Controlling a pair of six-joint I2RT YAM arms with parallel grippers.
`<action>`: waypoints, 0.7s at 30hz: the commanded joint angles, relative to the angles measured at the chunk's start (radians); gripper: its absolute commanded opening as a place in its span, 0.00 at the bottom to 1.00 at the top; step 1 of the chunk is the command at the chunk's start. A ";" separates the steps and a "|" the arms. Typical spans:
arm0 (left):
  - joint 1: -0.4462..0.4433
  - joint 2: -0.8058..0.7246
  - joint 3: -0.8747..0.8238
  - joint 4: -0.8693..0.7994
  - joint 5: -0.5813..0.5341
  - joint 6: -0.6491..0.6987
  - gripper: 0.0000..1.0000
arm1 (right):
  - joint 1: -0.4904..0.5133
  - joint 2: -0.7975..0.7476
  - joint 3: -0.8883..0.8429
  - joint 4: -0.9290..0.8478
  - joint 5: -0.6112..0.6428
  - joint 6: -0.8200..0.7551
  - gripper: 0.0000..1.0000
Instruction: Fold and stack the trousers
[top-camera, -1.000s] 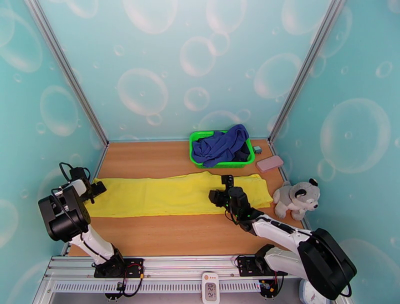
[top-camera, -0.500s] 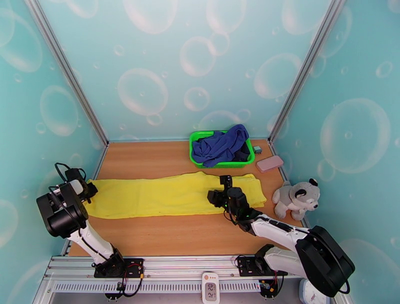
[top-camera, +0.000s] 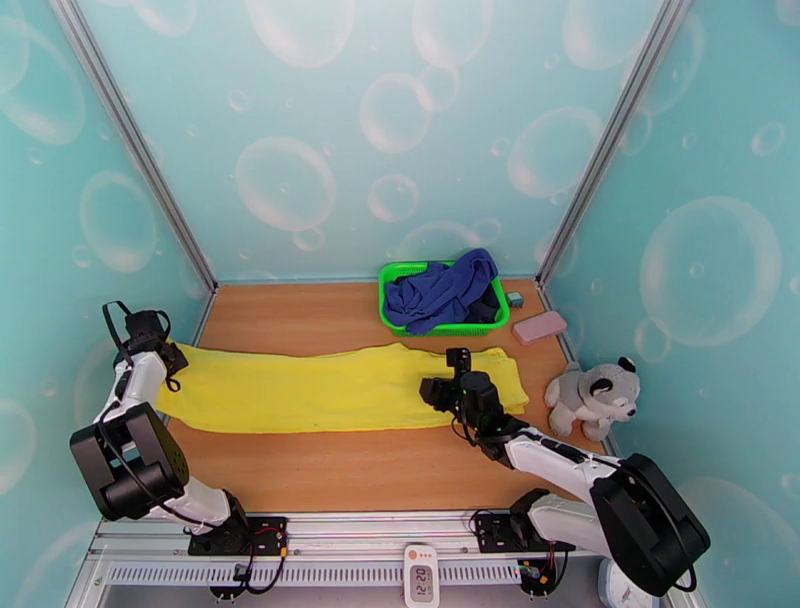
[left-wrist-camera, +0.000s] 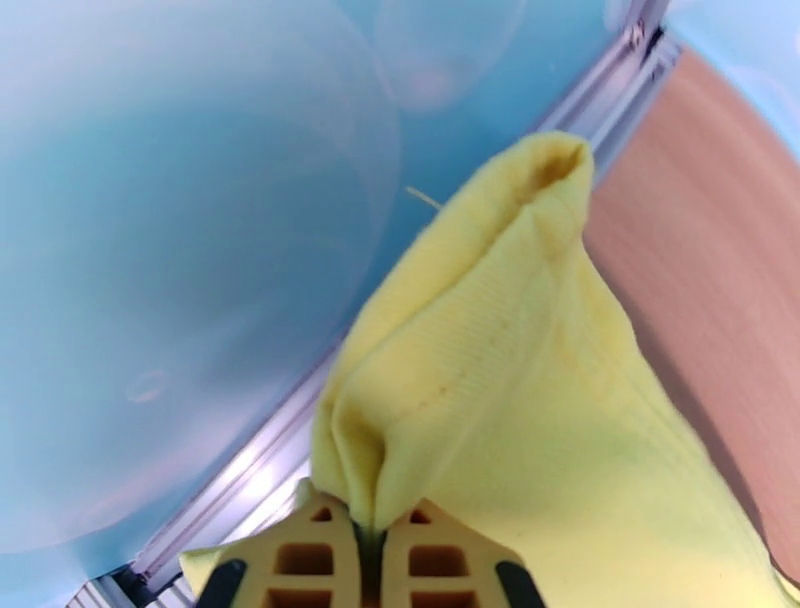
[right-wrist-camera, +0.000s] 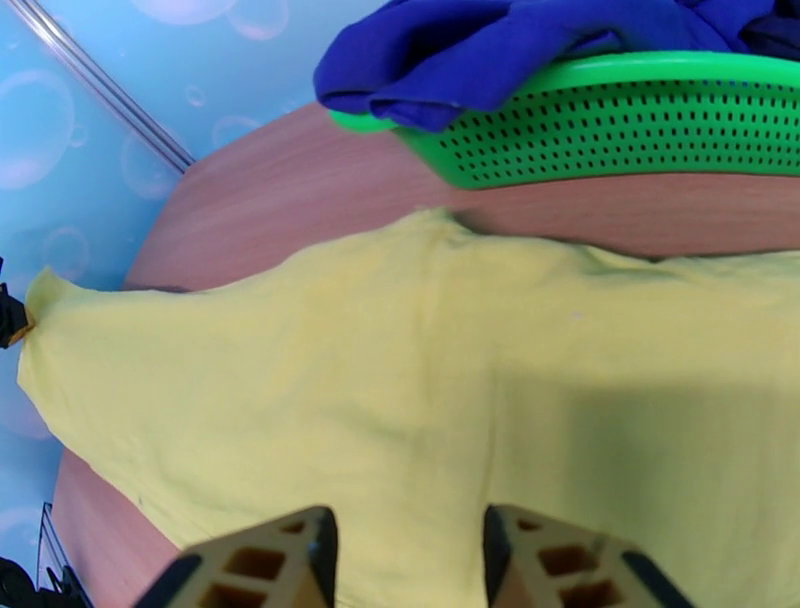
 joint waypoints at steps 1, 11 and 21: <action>-0.051 -0.085 0.062 -0.090 -0.010 -0.037 0.00 | -0.013 0.011 0.037 -0.024 -0.042 0.016 0.44; -0.450 -0.218 0.026 -0.186 0.118 -0.342 0.00 | -0.054 0.088 0.057 0.049 -0.129 -0.002 0.44; -0.877 -0.105 -0.011 -0.039 0.040 -0.685 0.00 | -0.106 0.118 0.063 0.078 -0.208 -0.008 0.44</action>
